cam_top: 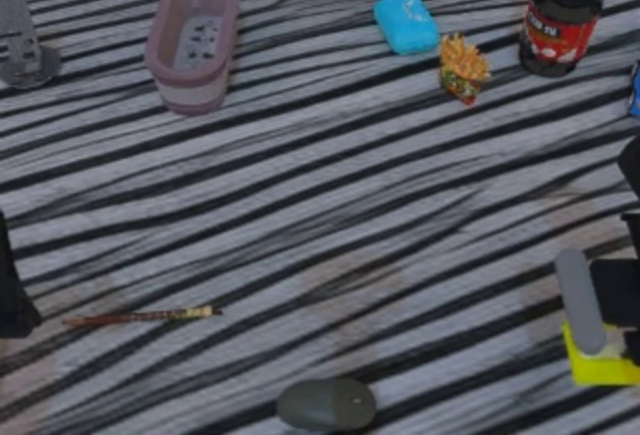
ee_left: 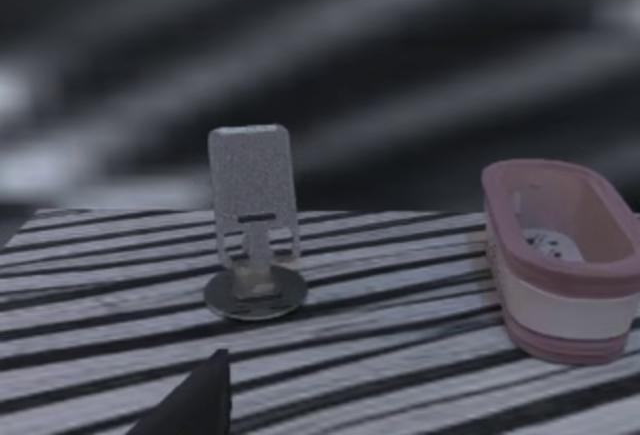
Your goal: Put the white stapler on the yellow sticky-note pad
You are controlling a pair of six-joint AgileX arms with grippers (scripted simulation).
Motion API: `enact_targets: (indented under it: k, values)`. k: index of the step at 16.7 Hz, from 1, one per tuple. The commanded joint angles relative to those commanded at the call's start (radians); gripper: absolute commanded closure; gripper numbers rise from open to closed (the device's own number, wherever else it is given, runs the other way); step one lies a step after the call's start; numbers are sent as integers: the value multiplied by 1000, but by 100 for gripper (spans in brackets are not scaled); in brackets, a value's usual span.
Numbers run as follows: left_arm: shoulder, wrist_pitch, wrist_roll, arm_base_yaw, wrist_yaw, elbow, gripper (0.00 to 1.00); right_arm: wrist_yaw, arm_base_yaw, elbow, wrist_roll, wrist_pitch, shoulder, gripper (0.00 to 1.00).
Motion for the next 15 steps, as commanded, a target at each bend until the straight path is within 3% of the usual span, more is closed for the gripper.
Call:
enact_targets:
  k: [3,15]
  values:
    - [0,0,0,0,0,0,0,0,0,0,0,0,0,100]
    - [0,0,0,0,0,0,0,0,0,0,0,0,0,10]
